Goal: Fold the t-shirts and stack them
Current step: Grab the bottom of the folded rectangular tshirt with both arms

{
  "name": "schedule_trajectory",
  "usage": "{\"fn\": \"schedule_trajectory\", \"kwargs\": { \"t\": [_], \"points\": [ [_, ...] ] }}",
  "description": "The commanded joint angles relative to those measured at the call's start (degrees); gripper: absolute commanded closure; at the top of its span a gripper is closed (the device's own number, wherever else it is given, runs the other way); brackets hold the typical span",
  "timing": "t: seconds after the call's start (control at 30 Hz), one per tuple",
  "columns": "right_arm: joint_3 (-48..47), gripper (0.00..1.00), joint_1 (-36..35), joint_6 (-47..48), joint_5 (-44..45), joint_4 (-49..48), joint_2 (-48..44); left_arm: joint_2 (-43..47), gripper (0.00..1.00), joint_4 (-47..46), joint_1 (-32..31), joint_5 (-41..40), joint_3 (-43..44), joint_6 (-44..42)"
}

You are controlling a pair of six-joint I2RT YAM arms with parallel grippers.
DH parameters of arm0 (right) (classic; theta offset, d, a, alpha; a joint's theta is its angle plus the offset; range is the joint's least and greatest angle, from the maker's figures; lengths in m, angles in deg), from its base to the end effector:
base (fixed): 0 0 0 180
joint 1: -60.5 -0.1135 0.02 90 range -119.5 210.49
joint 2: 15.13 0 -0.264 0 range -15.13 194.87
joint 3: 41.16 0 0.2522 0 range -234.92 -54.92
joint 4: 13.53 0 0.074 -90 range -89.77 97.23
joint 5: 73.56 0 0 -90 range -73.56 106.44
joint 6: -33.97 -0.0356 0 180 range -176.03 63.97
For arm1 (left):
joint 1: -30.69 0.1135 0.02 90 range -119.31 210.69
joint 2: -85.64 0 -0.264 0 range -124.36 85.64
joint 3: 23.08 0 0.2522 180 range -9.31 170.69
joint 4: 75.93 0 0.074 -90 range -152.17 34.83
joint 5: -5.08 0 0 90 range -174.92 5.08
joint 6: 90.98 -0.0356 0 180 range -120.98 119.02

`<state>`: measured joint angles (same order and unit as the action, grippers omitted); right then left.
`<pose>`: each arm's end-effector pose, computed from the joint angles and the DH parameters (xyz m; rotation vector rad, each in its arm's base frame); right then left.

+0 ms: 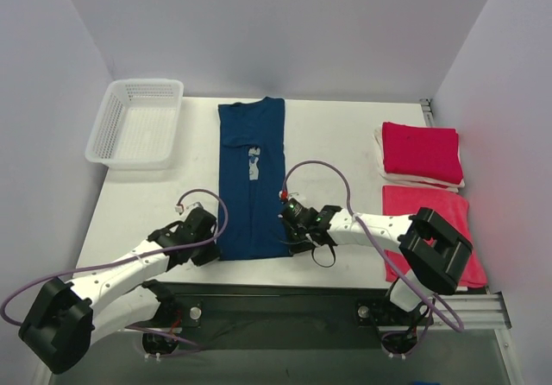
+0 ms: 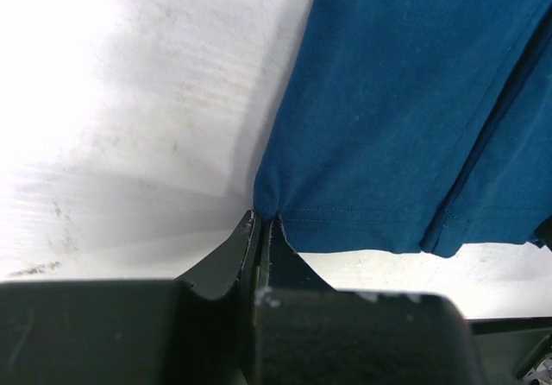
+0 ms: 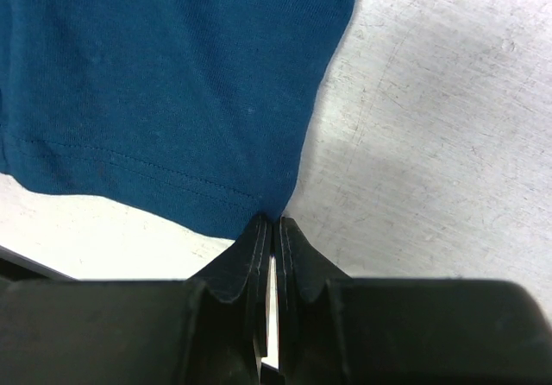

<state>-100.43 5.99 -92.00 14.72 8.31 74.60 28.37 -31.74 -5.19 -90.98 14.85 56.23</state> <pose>0.1751 0.2475 0.1629 -0.4354 2.5843 0.6630 0.1351 -0.0931 0.1541 -0.5377 2.6719 -0.3661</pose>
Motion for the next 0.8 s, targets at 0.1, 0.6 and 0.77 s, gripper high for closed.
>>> {"fn": "schedule_trajectory", "kwargs": {
  "t": [0.1,0.6,0.77],
  "points": [
    [2.3,1.0,-2.3,1.3,2.8,6.4,-2.3,1.3,1.0,8.4,-6.9,-5.3,-0.1,6.8],
    [1.4,1.0,-4.1,2.7,9.4,9.0,-11.9,2.1,1.0,16.8,-19.2,-24.1,8.6,19.2],
    [-2.6,1.0,-2.1,5.1,10.9,7.3,-9.6,2.8,1.0,8.4,-18.9,-27.4,9.1,16.6]
  ]
}}
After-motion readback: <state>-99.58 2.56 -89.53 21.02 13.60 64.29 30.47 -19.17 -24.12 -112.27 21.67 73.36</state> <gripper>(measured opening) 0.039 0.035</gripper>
